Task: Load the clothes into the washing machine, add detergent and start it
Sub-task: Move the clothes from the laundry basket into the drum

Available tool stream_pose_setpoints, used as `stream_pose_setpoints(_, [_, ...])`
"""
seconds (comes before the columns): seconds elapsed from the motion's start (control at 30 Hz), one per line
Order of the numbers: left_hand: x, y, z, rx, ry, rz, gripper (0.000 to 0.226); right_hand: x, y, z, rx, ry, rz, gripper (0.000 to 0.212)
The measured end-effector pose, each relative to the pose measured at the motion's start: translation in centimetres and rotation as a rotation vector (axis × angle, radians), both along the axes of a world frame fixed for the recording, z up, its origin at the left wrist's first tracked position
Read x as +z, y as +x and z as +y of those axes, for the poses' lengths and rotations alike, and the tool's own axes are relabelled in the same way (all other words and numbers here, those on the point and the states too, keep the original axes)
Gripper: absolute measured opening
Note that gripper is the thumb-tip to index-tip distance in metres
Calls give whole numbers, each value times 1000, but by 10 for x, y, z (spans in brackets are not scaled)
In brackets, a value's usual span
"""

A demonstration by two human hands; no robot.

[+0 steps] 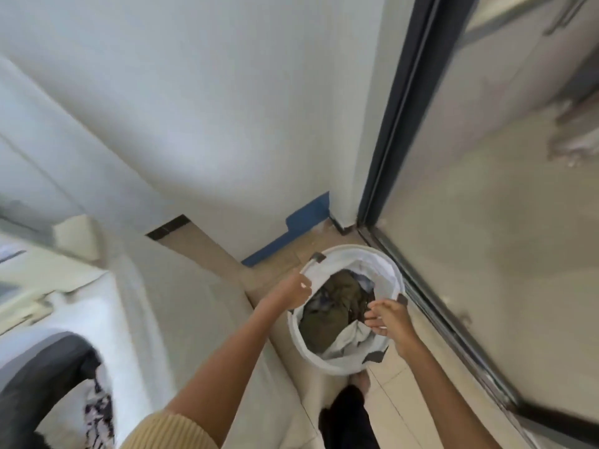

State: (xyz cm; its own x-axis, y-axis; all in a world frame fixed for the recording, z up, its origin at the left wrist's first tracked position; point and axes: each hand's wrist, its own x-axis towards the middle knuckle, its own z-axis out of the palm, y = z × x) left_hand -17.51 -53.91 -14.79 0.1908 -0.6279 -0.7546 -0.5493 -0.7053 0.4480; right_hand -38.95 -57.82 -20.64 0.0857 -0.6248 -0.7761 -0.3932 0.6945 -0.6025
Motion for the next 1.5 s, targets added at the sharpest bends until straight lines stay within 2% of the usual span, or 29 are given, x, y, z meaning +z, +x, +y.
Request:
stream_pose_setpoints(0.13, [-108,-20,-14,160,144,72,31,-110,5,-13,130,89,156,19])
stream_pose_setpoints(0.23, [-181,-37,-11,382,344,295,27,-183,11,-16,380,95,205,14])
stream_pose_setpoints(0.3, [-228,-47,-9,501,428,376,16,-236,12,-22,546,97,221,20])
stream_pose_setpoints(0.4, [-292,-60,-6,591,390,332,15,-309,15,-38,697,62,331,36])
stream_pose_setpoints(0.5, [-344,-70,-6,471,313,223,34,-365,31,-59,860,-63,408,51])
stream_pose_setpoints(0.57, [-370,-73,-4,464,305,183,36,-393,47,-70,891,-118,404,70])
stream_pose_setpoints(0.67, [-400,-73,4,469,314,158,36,-427,64,-70,905,-48,402,101])
stream_pose_setpoints(0.7, [-404,-73,7,493,310,165,35,-432,67,-66,944,-19,431,104])
stream_pose_setpoints(0.73, [-407,-73,10,527,305,182,34,-435,67,-61,1008,-3,472,97])
stream_pose_setpoints(0.8, [-403,-73,16,583,302,240,32,-425,62,-53,1100,-18,509,54])
stream_pose_setpoints(0.83, [-397,-72,20,613,298,273,29,-414,60,-51,1081,-8,462,34])
stream_pose_setpoints(0.9, [-379,-71,26,709,292,354,21,-386,52,-48,996,48,332,15])
stream_pose_setpoints(0.97, [-355,-65,31,701,273,382,22,-347,47,-45,898,100,229,18])
stream_pose_setpoints(1.0, [-342,-62,33,639,251,371,32,-323,45,-42,854,110,172,20])
stream_pose_setpoints(1.07, [-312,-53,33,442,154,240,67,-274,44,-37,749,94,52,16])
stream_pose_setpoints(1.13, [-275,-45,32,269,62,150,111,-219,43,-36,647,61,-7,22])
stream_pose_setpoints(1.2, [-227,-42,26,157,72,154,131,-159,46,-37,533,43,-63,30])
stream_pose_setpoints(1.23, [-202,-41,23,142,53,161,130,-128,49,-37,492,25,-96,32])
stream_pose_setpoints(1.3, [-154,-37,16,230,-81,254,113,-66,57,-35,474,-28,-152,34])
stream_pose_setpoints(1.4, [-73,-24,10,341,-287,326,62,23,71,-27,446,-134,-249,29])
stream_pose_setpoints(1.5, [6,-4,6,450,-371,335,32,100,81,-15,330,-291,-402,44])
